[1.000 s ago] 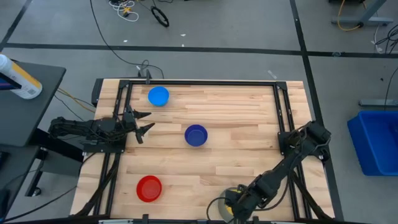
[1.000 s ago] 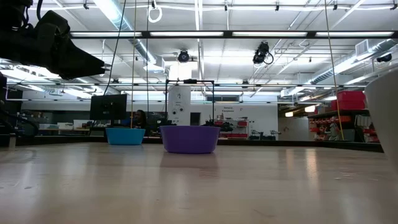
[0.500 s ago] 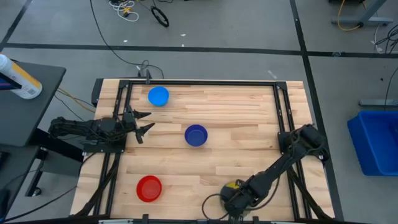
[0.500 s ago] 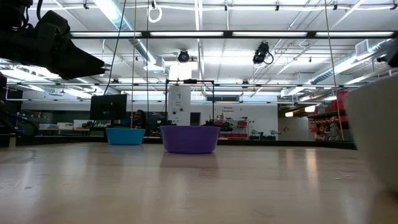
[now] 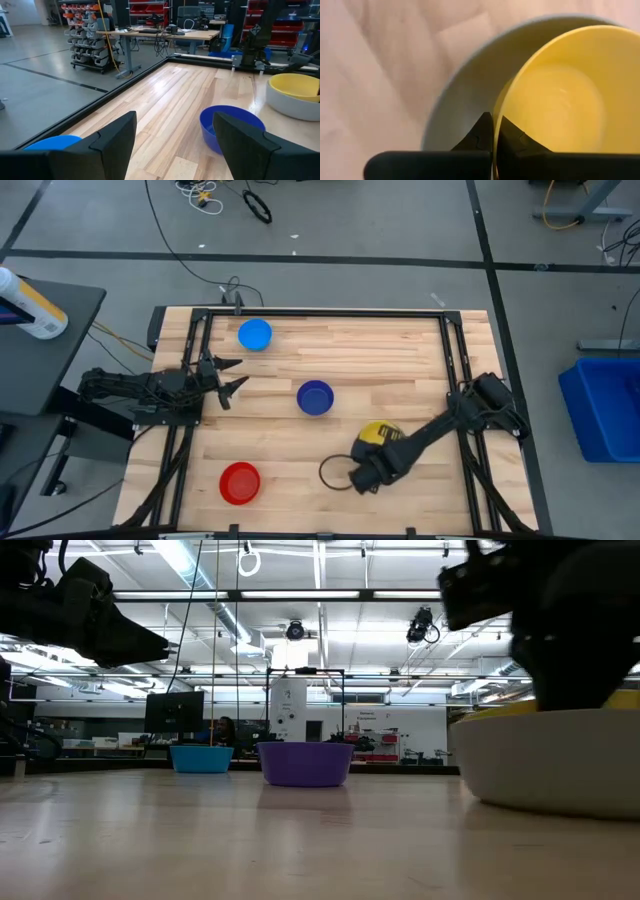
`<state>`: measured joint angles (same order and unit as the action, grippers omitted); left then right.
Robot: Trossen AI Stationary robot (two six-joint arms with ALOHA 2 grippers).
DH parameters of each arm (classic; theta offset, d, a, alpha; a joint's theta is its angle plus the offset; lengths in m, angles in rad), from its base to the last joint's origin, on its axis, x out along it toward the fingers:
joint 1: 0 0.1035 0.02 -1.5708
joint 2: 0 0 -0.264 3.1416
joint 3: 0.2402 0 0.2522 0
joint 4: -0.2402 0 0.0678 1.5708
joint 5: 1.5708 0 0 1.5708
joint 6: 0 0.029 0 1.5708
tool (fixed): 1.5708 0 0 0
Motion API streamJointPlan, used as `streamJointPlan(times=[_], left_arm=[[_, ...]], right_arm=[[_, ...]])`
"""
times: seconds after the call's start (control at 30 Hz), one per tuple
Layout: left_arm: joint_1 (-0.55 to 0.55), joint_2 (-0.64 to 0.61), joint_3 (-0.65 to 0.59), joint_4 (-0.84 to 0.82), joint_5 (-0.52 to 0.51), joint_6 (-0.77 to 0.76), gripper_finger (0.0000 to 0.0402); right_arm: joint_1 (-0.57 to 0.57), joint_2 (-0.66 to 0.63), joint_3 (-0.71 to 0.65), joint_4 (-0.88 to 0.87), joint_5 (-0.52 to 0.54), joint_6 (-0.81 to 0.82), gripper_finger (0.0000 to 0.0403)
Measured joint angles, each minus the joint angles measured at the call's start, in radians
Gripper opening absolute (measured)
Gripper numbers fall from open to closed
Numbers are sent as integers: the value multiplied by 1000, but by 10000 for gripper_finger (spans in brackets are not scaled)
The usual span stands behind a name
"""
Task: Nest bowls inside each other
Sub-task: Stack the yellow bowl on the gray bowl, then stack the dark blue bowl on the yellow bowl
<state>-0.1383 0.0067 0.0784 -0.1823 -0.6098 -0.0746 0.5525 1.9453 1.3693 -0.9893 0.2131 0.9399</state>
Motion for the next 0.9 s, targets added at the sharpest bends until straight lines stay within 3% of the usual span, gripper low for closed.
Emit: streamJointPlan(times=[0.23, 0.37, 0.67, 0.77, 0.9], left_arm=[[0, 0, 0, 0, 0, -1, 273], [0, 0, 0, 0, 0, -1, 273], [0, 0, 0, 0, 0, 0, 273], [0, 0, 0, 0, 0, 0, 273], [0, 0, 0, 0, 0, -1, 273]], right_arm=[[-16, 0, 0, 11, -99, -33, 93], [-11, 0, 0, 10, -91, -24, 145], [14, -64, 11, -4, 87, -81, 187], [11, -96, 32, 4, 171, -204, 191], [-3, -133, 34, 98, 364, -400, 189]])
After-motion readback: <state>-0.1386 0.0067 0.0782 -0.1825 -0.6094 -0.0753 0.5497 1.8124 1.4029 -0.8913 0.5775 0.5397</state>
